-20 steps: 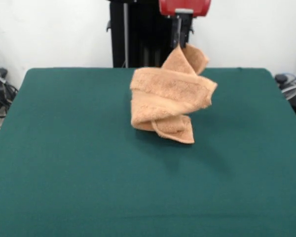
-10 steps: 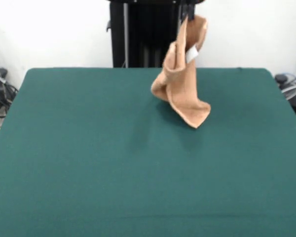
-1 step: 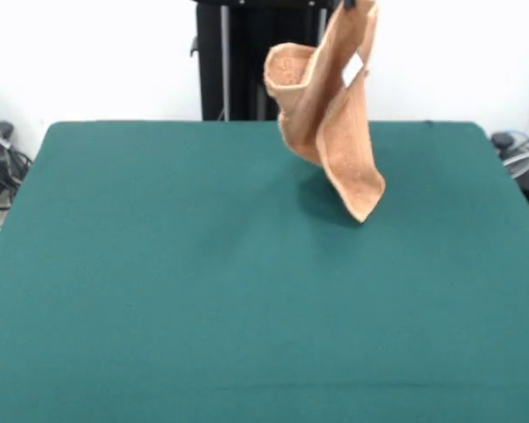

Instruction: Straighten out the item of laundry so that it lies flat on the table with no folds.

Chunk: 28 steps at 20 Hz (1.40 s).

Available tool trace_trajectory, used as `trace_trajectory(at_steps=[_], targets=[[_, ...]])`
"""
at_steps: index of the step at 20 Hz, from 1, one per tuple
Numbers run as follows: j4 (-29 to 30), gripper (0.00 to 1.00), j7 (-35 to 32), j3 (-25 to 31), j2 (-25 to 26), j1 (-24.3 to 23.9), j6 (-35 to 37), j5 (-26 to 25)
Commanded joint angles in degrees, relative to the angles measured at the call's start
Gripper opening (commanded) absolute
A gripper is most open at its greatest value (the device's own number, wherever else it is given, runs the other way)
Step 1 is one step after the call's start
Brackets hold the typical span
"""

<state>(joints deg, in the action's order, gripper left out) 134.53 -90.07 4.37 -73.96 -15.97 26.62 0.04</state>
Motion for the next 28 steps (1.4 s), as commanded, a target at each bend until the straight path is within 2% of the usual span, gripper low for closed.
trace_trajectory(at_steps=[1,7,18,24,28], targets=[[3.7,0.00,-7.0,0.1,-0.6,-0.1,2.1,2.3],[3.4,0.00,-6.3,-0.2,-0.8,-0.8,2.2,1.6],[2.9,0.00,-6.5,2.3,4.4,-2.9,-3.9,1.1],[4.4,0.00,-7.1,2.8,4.3,-2.6,-4.8,2.1],[6.6,0.00,-6.4,3.3,1.5,-2.2,-2.3,5.1]])
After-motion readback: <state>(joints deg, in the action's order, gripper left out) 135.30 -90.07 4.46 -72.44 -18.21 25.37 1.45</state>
